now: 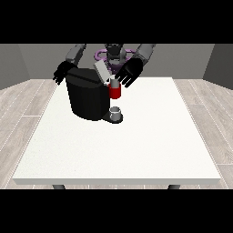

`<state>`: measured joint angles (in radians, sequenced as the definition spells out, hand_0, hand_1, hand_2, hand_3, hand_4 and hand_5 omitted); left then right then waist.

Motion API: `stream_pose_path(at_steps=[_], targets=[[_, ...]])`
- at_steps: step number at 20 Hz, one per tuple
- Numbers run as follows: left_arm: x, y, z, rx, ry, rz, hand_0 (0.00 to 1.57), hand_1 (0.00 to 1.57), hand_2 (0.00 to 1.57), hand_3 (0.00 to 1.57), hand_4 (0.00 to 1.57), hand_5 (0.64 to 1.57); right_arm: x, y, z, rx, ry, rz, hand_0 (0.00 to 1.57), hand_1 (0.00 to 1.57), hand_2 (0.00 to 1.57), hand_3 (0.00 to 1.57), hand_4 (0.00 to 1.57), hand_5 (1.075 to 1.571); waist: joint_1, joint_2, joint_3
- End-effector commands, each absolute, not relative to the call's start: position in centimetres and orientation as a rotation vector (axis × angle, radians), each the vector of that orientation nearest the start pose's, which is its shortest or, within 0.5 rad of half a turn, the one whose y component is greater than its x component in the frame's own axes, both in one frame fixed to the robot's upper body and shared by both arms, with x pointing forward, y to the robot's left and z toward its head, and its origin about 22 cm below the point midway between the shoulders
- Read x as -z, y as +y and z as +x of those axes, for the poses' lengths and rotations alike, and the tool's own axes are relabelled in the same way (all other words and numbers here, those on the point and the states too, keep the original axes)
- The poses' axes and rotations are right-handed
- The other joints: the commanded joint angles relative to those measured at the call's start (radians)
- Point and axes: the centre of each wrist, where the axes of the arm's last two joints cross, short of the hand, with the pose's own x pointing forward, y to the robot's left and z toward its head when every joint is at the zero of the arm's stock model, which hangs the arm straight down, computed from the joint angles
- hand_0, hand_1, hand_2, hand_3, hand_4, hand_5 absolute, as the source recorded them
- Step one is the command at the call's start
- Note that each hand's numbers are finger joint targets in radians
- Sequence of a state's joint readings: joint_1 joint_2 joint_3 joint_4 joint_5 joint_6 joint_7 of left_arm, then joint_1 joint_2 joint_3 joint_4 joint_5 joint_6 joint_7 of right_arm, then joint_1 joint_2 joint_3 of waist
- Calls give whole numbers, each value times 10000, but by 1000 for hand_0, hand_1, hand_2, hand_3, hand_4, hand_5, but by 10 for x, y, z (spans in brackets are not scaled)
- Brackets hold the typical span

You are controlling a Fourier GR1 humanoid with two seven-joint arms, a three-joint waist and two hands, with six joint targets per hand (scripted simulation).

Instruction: Insert the coffee pod into the coffee machine and close the lid

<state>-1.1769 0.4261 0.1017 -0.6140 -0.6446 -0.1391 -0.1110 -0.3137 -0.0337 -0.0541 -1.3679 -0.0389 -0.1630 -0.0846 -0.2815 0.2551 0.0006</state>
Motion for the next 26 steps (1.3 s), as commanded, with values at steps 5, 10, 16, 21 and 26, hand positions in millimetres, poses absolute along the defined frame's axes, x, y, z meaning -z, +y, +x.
stream_pose_path(at_steps=[5,10,16,21,26], targets=[[-233,274,464,8614,-16581,7262,1220,1220,1252,1152,467,1571,-59,-197,318,431,-17673,-354,0,0,0,0,445,1571,-384,380,-10],[-230,262,464,9283,-16366,7191,1129,1129,1167,1028,443,1571,-52,-227,322,689,-17218,-590,0,0,0,0,418,1571,-93,83,-5],[-225,253,463,9544,-16804,7264,1056,1056,1108,937,393,1571,-26,-227,315,903,-17362,-771,0,0,0,0,401,1571,196,326,-2],[-234,244,464,9806,-16712,7093,1073,1073,1125,967,364,1571,-25,-218,319,1162,-17392,-1166,0,0,0,0,434,1571,425,-8,-1],[-214,276,461,10227,-16177,7632,567,567,810,640,235,1571,-42,-204,308,483,-17398,-516,0,0,0,0,459,1571,-308,116,-8]])
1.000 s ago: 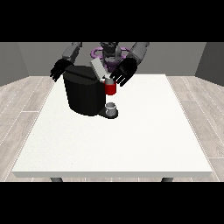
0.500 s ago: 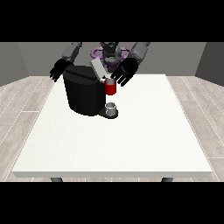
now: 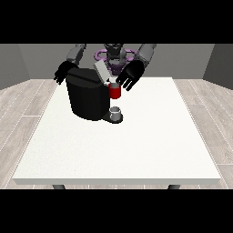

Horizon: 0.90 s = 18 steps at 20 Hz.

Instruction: Insert the coffee pod into the coffee machine and close the lid

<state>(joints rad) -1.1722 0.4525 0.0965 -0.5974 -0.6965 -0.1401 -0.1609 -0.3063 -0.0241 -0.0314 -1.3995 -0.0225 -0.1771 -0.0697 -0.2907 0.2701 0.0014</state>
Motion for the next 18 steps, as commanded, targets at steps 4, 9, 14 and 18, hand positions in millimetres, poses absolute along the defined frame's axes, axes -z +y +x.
stream_pose_path(at_steps=[4,9,14,18], targets=[[-235,255,464,10585,-16057,8031,0,0,0,0,0,1571,-38,-225,319,610,-17733,-726,0,0,0,0,411,1571,-66,160,-8],[-231,262,461,10918,-16129,7651,0,0,0,0,0,1571,-23,-229,317,1150,-17152,-1034,0,0,0,0,353,1571,441,-96,-11],[-223,247,462,11205,-16065,7346,0,0,0,0,0,1571,-22,-222,319,1239,-17126,-1300,0,0,0,0,387,1571,659,-414,-11],[-213,245,462,10885,-15822,7209,0,0,0,0,0,1571,-3,-220,305,988,-16639,-1159,0,0,0,0,416,1571,575,-902,-12]])
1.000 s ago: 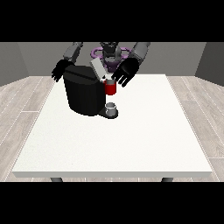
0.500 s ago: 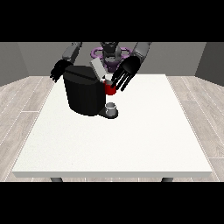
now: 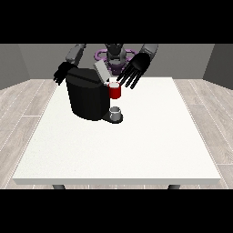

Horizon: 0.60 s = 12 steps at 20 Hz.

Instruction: Insert the coffee pod into the coffee machine and close the lid

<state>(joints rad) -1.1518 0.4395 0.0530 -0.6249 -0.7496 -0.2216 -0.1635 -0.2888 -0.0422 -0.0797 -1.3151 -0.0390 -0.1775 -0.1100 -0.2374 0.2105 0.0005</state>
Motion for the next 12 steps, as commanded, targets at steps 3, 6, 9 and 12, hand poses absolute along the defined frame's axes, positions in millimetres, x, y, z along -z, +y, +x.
stream_pose_path(at_steps=[3,6,9,12], targets=[[-195,235,459,11084,-16030,6981,0,0,0,0,0,1571,-12,-234,318,1855,-16542,-1580,0,0,0,0,392,1571,541,-376,-2],[-163,256,454,10075,-15499,5665,0,0,0,0,0,1571,6,-244,292,1376,-15805,-1491,0,0,0,0,383,1571,490,-1490,-8],[-168,251,456,7894,-16363,4165,0,0,0,0,0,1571,13,-267,291,1757,-15647,-1739,0,0,0,0,433,1571,970,-1660,-9],[-103,239,441,6261,-16654,2366,0,0,0,0,249,1571,34,-261,272,2293,-15438,-1817,0,0,0,0,424,1571,1421,-2328,-17]])
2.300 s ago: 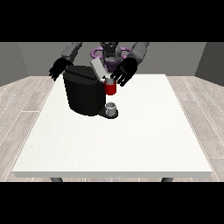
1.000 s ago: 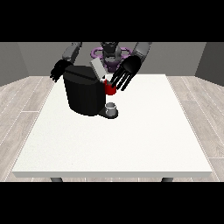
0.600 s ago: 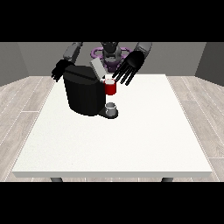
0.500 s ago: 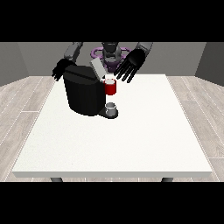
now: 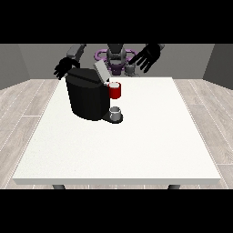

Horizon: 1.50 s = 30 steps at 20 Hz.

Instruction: Insert the coffee pod into the coffee machine and close the lid

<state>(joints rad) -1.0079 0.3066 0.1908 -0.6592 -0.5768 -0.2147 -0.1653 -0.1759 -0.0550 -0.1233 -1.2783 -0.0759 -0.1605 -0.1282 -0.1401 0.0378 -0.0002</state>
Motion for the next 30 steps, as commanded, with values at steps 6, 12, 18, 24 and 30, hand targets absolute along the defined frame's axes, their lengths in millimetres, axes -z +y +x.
stream_pose_path(at_steps=[6,12,18,24,30], targets=[[-19,236,404,4472,-15484,489,0,0,0,0,0,1571,46,-285,247,2069,-14302,-2411,0,0,0,0,492,1571,1179,-2440,-4],[12,279,378,2879,-15121,-270,0,0,0,0,215,1571,4,-275,267,661,-15226,-1373,0,0,0,0,370,1571,1504,-2718,-8],[53,252,346,2116,-14541,-1136,0,0,0,0,0,1571,-16,-267,273,-5,-15787,-1134,0,0,0,0,43,1571,1942,-3162,0],[30,249,354,1692,-14814,-1421,0,0,0,0,27,1571,-42,-249,291,-1061,-16298,-689,0,0,0,0,0,1571,2297,-2631,3],[48,243,321,1844,-14838,-1529,0,0,0,0,222,1571,-45,-250,295,-1787,-16311,-372,0,0,0,0,215,1571,2561,-2438,4]])
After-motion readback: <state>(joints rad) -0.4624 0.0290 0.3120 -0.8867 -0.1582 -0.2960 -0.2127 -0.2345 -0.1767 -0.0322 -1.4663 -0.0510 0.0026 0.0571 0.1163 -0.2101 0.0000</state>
